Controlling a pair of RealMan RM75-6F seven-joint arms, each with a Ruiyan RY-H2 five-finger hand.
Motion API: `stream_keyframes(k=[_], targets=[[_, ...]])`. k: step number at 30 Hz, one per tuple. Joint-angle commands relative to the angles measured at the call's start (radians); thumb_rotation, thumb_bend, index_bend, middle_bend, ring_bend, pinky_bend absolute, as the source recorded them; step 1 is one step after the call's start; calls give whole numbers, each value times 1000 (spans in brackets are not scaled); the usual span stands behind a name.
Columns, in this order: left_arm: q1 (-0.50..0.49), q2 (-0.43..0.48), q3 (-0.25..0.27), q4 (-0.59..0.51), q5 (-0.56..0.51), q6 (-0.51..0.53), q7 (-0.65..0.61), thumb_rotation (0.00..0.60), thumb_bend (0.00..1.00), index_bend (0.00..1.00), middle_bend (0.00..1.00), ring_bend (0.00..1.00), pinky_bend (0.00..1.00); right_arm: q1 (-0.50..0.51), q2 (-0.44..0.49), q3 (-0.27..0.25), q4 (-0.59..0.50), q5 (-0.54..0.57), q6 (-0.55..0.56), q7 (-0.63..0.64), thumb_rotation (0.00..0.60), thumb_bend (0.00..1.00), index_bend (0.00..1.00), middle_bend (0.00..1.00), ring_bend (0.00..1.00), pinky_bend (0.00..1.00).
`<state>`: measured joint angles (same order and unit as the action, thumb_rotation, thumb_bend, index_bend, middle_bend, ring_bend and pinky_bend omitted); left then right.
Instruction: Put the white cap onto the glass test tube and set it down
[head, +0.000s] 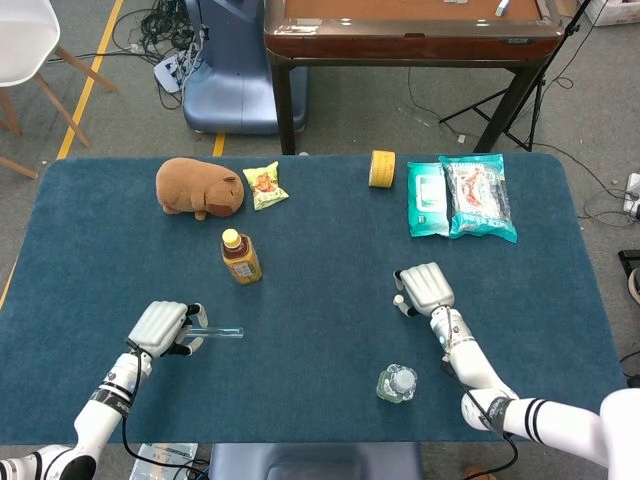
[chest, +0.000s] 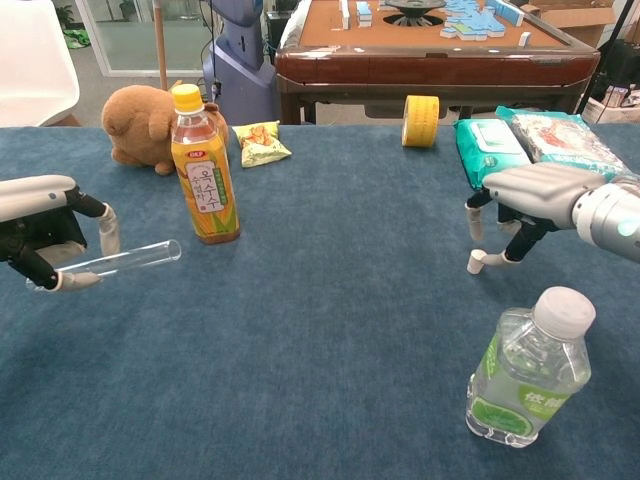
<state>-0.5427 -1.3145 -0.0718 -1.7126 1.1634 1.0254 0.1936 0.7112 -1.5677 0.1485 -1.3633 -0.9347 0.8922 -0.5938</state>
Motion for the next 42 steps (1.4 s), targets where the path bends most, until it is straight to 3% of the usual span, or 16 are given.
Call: stream_keyframes(k=[1,42], targets=[[1,0,-1,2,2,0,-5,600,335,627,929,928,978,6,-8,-3,8,5,-3,1,600,264,472,958,1000,1000],[6,-3,-5,31,-9,-21,-25,600,335,624,929,928,979,46,-23,-34,19,66,-7,-12,600,292,519,958,1000,1000]])
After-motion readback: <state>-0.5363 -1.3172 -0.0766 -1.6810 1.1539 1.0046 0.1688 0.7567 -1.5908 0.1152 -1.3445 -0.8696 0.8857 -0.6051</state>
